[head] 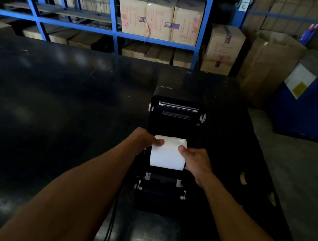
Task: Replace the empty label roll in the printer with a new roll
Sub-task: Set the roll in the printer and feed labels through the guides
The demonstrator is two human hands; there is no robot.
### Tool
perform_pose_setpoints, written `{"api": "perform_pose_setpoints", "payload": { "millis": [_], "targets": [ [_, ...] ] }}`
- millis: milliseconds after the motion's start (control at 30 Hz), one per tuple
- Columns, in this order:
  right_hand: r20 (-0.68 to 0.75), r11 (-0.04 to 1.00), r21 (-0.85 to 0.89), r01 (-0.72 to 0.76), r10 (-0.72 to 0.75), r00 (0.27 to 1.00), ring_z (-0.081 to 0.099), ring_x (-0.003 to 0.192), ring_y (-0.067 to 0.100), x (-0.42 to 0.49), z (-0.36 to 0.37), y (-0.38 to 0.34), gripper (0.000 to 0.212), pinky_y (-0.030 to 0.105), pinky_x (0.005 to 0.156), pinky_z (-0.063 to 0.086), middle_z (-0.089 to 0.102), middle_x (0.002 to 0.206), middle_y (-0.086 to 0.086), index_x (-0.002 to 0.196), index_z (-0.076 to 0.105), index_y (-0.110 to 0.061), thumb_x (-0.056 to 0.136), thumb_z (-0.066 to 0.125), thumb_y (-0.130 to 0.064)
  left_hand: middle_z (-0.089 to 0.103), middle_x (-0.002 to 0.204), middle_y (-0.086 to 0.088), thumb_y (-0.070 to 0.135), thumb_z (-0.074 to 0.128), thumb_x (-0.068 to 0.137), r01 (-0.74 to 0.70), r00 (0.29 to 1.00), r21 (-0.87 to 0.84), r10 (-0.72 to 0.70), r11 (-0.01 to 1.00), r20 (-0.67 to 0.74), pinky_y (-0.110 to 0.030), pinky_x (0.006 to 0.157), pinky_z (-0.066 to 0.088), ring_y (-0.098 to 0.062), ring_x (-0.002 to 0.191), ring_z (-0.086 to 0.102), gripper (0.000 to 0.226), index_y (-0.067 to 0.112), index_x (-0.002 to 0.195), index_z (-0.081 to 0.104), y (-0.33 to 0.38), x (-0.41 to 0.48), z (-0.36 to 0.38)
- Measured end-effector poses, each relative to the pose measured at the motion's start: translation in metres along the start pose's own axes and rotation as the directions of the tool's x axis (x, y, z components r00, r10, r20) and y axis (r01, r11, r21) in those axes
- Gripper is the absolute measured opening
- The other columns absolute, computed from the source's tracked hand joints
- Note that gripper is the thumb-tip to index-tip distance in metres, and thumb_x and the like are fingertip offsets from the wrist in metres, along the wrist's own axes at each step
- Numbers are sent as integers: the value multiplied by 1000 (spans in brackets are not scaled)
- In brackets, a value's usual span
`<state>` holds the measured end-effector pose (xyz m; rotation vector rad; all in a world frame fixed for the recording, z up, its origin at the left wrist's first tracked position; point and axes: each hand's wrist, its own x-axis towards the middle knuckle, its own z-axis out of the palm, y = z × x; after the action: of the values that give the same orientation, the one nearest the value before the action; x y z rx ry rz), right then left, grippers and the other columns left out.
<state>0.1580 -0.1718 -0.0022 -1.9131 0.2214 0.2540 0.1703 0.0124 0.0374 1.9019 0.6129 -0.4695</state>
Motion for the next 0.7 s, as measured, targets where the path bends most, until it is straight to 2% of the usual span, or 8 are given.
{"api": "perform_pose_setpoints", "payload": {
  "millis": [100, 233, 333, 433, 533, 567, 633, 700],
  "targets": [
    [8, 1000, 9, 12, -12, 1000, 72, 91, 37, -1, 0, 0, 35, 58, 88, 55, 75, 95, 22, 90, 74, 3, 87, 68, -31, 58, 78, -4, 29, 83, 74, 2, 1000, -12, -2, 1000, -12, -28, 52, 35, -15, 65, 51, 57, -4, 116, 61, -2, 2, 0],
    [12, 999, 5, 47, -47, 999, 72, 92, 34, 0, -1, 0, 30, 56, 89, 55, 76, 95, 18, 93, 76, -1, 88, 67, -30, 62, 98, -10, 28, 84, 73, 8, 1000, -63, -10, 998, -23, -34, 74, 40, -21, 85, 56, 57, -3, 114, 61, -6, 3, 0],
    [1, 997, 2, 83, -83, 997, 73, 90, 31, 0, 0, -2, 26, 54, 88, 56, 77, 94, 15, 97, 77, -5, 89, 68, -28, 65, 102, -13, 23, 86, 70, -31, 998, -102, 25, 994, -57, -34, 77, 44, -24, 88, 58, 54, -5, 111, 62, -8, 5, 0],
    [-3, 998, 0, 62, -62, 998, 73, 90, 32, 1, 0, -1, 26, 54, 88, 56, 77, 94, 15, 95, 77, -5, 88, 68, -29, 68, 101, -12, 24, 87, 70, -33, 998, -86, 29, 996, -51, -34, 72, 46, -23, 85, 61, 54, -4, 110, 64, -7, 6, 0],
    [3, 1000, 14, 20, -20, 1000, 72, 92, 35, 0, 0, 3, 30, 56, 90, 55, 76, 96, 18, 92, 76, -2, 87, 68, -30, 64, 78, -5, 29, 86, 70, -16, 999, -10, 16, 1000, -31, -27, 52, 41, -16, 66, 58, 54, -3, 108, 64, -3, 5, -1],
    [4, 1000, 20, 11, -11, 1000, 71, 93, 36, 0, 0, 5, 31, 57, 90, 54, 75, 96, 19, 92, 75, -1, 86, 68, -30, 64, 79, -6, 31, 86, 70, -7, 999, 13, 8, 1000, -32, -27, 52, 40, -16, 65, 57, 55, -2, 108, 64, -2, 4, 0],
    [3, 1000, 20, 16, -16, 1000, 71, 93, 36, -1, 0, 5, 31, 58, 90, 54, 75, 97, 20, 93, 75, 1, 87, 68, -29, 67, 93, -11, 33, 85, 71, 7, 999, 30, -6, 1000, -38, -29, 64, 47, -20, 75, 59, 58, -2, 111, 62, -2, 5, 0],
    [-4, 998, -7, 55, -55, 998, 72, 92, 34, -3, 0, 2, 30, 55, 89, 55, 76, 95, 19, 93, 76, -1, 88, 67, -29, 66, 98, -15, 31, 85, 71, 9, 999, 8, -8, 1000, -51, -35, 78, 50, -24, 84, 60, 58, -4, 112, 62, -3, 5, -1]
  ]
}}
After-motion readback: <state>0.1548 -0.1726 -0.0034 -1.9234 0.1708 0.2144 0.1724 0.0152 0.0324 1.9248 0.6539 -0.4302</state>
